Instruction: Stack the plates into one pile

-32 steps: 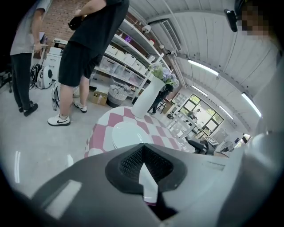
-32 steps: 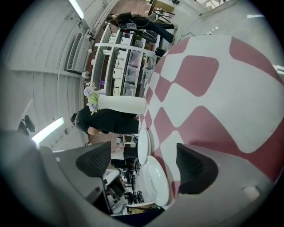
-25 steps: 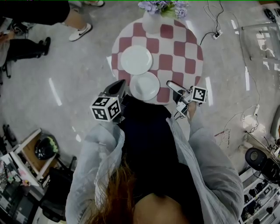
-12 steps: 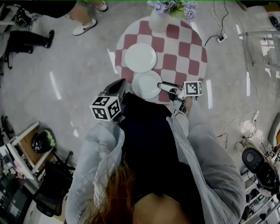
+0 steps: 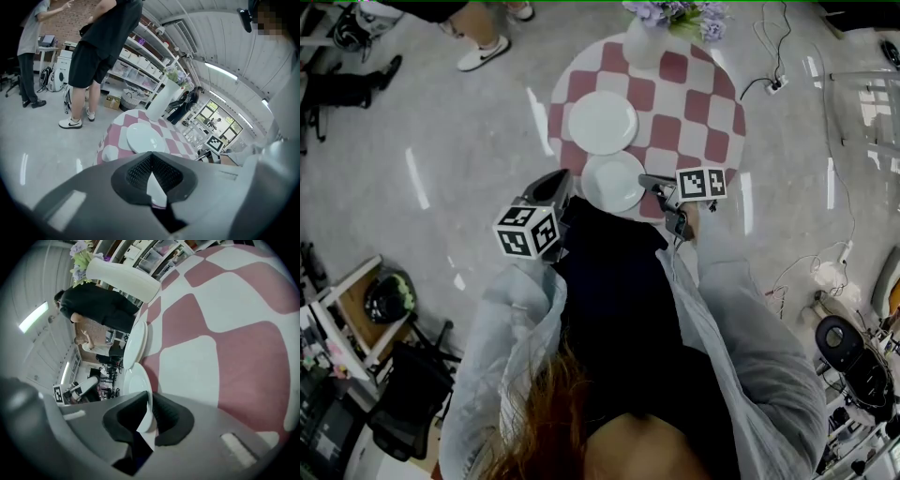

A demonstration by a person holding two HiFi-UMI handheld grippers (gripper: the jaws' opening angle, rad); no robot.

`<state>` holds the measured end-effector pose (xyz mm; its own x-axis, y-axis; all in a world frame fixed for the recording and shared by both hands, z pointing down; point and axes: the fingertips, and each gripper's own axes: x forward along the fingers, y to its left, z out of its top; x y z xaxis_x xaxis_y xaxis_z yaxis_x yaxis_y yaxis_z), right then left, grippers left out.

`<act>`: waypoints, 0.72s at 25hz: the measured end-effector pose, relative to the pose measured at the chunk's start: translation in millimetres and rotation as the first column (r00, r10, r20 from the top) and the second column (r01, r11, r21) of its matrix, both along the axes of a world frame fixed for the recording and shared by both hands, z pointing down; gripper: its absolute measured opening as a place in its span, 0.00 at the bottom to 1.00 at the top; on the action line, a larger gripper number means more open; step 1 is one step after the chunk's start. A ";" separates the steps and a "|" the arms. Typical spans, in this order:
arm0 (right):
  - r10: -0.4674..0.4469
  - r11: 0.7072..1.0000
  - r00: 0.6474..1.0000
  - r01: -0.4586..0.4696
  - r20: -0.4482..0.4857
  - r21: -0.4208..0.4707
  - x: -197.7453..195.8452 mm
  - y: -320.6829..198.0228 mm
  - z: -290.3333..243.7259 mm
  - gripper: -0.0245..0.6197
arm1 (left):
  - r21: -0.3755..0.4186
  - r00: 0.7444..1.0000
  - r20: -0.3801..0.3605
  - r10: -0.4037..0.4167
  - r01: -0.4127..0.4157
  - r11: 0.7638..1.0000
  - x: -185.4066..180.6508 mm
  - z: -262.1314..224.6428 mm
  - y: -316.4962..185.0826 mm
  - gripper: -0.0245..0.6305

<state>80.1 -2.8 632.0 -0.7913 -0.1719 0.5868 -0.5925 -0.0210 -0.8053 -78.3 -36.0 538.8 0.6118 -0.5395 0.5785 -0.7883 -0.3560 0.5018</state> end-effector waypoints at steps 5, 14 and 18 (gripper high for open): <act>0.000 1.000 0.998 0.000 0.057 -0.002 -1.0 6.0 -2.6 0.09 | 0.010 1.000 0.001 -0.001 0.001 1.000 1.0 -2.3 -4.7 0.07; 0.100 0.995 0.979 -0.097 0.179 -0.027 5.0 29.5 -25.6 0.06 | 0.012 1.000 0.003 0.014 -0.014 1.000 2.0 -2.5 -5.8 0.07; 0.082 0.997 0.981 -0.082 0.175 -0.007 13.0 36.3 -35.9 0.06 | 0.022 1.000 -0.002 0.027 -0.027 0.999 9.9 -4.2 -11.4 0.07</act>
<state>93.1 33.5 596.1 -0.8648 -0.2406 0.4407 -0.4390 -0.0635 -0.8962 -68.5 -47.4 534.7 0.6279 -0.5350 0.5653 -0.7769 -0.3879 0.4959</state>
